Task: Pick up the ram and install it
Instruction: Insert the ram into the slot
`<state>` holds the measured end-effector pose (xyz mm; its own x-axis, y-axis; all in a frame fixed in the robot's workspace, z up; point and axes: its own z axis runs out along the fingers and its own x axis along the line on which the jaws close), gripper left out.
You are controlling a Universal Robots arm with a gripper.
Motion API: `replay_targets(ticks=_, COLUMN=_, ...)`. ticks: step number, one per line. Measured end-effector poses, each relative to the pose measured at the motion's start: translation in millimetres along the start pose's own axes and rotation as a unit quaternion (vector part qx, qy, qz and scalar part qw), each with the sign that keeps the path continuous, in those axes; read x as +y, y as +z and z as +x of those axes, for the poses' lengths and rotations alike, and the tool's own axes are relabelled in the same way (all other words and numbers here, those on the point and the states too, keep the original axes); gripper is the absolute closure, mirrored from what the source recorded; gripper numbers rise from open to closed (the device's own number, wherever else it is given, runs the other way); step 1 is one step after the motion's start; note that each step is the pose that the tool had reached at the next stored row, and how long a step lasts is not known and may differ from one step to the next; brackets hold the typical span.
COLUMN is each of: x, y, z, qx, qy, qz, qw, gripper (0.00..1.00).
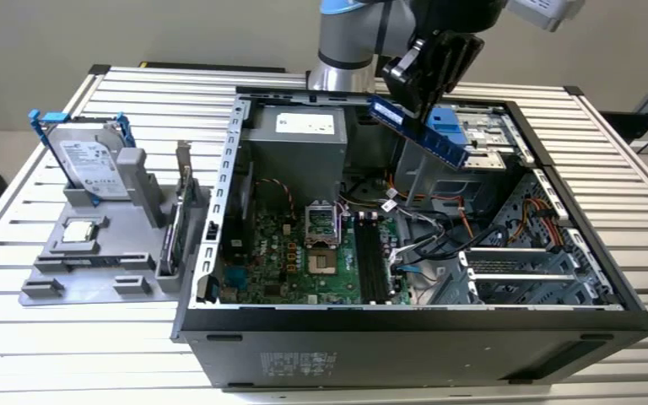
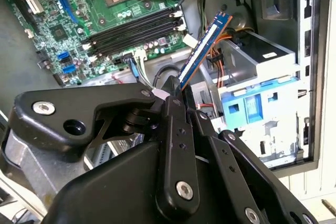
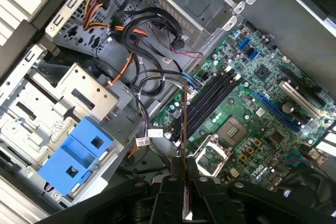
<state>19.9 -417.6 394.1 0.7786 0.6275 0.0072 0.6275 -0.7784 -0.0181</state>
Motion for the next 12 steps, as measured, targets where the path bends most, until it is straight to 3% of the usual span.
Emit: replay_targets(ticks=12, x=0.0, y=0.0, z=0.0, qx=0.0008, qy=0.044, qz=-0.0003, qw=0.999, gripper=1.0)
